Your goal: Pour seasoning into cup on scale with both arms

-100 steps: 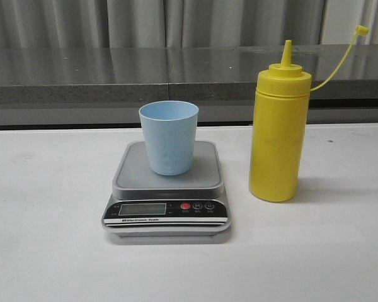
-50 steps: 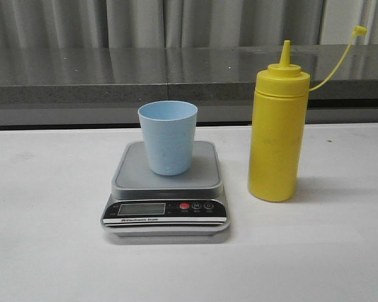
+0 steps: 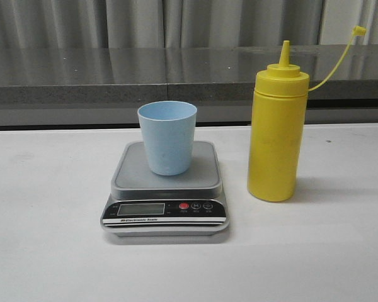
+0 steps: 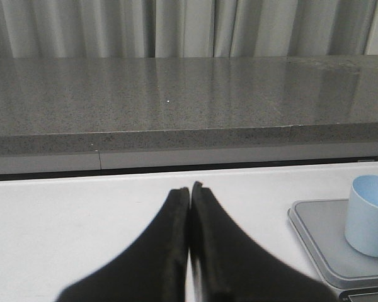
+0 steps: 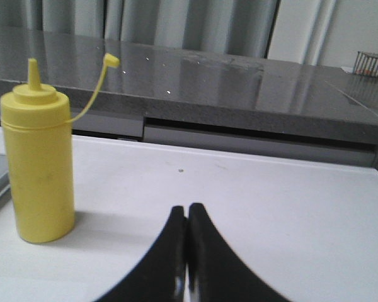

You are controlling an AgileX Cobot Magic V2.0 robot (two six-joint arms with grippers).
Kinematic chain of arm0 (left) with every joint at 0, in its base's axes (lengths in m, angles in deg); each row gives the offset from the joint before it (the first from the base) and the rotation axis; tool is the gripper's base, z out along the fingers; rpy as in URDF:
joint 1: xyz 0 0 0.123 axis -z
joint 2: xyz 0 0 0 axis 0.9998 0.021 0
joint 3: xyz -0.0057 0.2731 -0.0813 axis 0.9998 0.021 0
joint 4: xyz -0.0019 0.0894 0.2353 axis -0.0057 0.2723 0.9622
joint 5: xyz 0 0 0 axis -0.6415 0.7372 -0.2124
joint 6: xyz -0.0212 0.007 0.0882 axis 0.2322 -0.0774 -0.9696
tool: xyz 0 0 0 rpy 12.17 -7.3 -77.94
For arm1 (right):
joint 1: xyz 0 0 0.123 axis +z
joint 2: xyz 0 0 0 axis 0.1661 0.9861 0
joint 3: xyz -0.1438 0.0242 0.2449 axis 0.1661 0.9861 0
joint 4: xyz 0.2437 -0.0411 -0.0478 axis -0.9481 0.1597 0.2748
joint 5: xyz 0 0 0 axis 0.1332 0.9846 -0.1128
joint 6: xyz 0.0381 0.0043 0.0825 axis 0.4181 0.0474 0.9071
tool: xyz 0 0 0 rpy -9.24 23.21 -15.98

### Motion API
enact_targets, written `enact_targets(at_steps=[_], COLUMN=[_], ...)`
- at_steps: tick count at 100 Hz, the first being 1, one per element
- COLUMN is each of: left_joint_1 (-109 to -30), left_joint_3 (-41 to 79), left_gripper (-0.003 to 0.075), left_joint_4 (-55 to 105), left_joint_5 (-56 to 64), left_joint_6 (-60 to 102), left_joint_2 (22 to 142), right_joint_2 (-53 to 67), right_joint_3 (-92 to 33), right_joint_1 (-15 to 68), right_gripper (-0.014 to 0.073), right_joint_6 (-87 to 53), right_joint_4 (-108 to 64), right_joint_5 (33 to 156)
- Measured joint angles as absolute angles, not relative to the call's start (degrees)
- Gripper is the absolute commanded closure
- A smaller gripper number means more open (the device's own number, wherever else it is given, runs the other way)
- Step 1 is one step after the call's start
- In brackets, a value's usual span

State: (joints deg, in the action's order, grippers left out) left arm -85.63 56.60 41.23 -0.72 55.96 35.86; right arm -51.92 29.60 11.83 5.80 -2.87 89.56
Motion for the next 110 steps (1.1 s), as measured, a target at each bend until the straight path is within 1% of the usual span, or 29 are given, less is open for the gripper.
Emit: enact_targets(at_steps=[22, 110], left_joint_1=[-85.63, -85.63], left_joint_3=[56.6, 56.6], left_gripper=[0.0738, 0.0738], left_joint_4=[41.23, 41.23], left_joint_5=[-0.72, -0.72], left_joint_6=[55.96, 55.96], left_joint_2=[35.86, 35.86], right_joint_2=[-51.92, -51.92], right_joint_3=[32.08, 32.11], right_joint_1=[10.74, 10.74], right_gripper=[0.066, 0.066], right_joint_6=[5.67, 5.54], right_joint_4=[-3.07, -1.14], right_joint_5=[88.75, 88.72])
